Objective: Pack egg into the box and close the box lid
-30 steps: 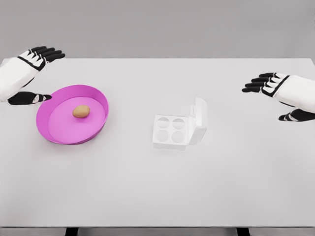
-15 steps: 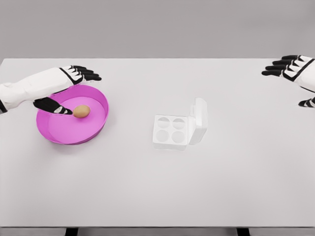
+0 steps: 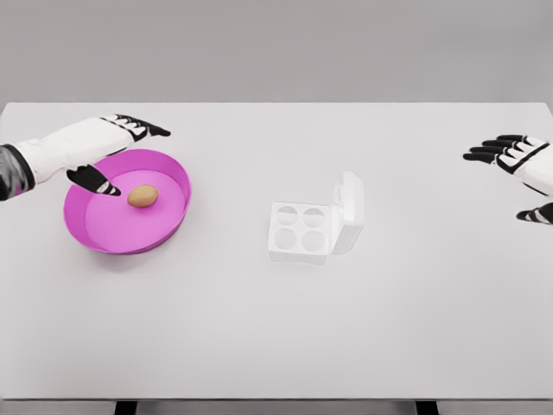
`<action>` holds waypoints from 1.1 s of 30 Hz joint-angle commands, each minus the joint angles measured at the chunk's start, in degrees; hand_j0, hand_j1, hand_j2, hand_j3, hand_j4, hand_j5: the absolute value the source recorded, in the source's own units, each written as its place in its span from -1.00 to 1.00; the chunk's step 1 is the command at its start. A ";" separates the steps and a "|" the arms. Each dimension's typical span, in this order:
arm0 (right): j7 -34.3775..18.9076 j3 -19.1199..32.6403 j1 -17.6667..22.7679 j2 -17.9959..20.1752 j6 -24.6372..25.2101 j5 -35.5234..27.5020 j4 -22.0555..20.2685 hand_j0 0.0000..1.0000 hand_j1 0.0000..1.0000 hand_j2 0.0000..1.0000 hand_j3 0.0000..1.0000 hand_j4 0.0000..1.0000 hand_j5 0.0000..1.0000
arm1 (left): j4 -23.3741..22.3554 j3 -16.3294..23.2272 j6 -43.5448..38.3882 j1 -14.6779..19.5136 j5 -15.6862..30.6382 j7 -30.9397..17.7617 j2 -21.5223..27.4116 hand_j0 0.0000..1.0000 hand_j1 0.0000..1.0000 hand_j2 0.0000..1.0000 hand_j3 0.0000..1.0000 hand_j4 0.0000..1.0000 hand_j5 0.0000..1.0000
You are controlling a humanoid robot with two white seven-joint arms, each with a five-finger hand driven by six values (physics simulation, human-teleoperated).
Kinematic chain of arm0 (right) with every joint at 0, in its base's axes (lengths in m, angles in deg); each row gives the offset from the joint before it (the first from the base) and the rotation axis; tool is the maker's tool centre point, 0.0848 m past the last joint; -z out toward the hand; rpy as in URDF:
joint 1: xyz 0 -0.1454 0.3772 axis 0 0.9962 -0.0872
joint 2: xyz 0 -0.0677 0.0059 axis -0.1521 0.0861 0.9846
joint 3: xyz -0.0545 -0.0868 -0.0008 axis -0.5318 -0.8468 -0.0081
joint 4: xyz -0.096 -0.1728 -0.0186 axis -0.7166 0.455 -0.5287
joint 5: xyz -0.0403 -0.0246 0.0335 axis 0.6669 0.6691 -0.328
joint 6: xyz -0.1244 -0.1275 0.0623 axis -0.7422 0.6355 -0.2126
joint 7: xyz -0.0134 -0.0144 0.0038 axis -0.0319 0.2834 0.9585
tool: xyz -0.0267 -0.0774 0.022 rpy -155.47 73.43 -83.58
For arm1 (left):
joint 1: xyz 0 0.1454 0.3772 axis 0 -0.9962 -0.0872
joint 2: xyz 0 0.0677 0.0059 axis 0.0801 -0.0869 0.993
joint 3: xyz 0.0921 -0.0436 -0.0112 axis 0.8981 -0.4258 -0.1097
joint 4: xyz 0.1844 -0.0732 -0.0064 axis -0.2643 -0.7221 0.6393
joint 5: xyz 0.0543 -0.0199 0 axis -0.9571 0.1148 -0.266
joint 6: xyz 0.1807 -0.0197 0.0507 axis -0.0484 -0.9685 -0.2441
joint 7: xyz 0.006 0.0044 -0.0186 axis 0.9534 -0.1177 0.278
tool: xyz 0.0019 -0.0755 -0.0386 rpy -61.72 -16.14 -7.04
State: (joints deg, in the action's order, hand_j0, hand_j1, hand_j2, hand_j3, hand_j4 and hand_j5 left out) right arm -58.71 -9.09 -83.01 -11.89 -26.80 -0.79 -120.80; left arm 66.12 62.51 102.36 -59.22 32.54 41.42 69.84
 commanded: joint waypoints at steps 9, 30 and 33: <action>0.04 -10.75 -0.18 -1.70 0.19 4.12 0.59 1.00 1.00 1.00 1.00 1.00 1.00 | 0.54 5.71 -0.88 0.26 0.73 0.02 5.00 0.95 0.95 0.95 0.95 0.95 0.95; 0.04 -19.71 -4.57 -2.58 0.19 8.95 4.54 1.00 1.00 1.00 1.00 1.00 1.00 | -4.99 8.26 -1.05 2.20 0.12 0.02 1.84 0.71 0.71 0.71 0.71 0.71 0.71; 0.04 -19.89 -4.66 -2.58 0.19 9.04 4.45 1.00 1.00 1.00 1.00 1.00 1.00 | -5.70 8.70 -1.05 2.29 -0.06 0.02 0.96 0.69 0.69 0.69 0.69 0.69 0.69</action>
State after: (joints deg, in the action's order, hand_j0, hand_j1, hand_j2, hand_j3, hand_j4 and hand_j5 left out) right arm -58.70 -28.73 -87.76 -14.51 -26.77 8.49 -116.52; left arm 61.02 70.83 101.36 -56.93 32.53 41.42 71.36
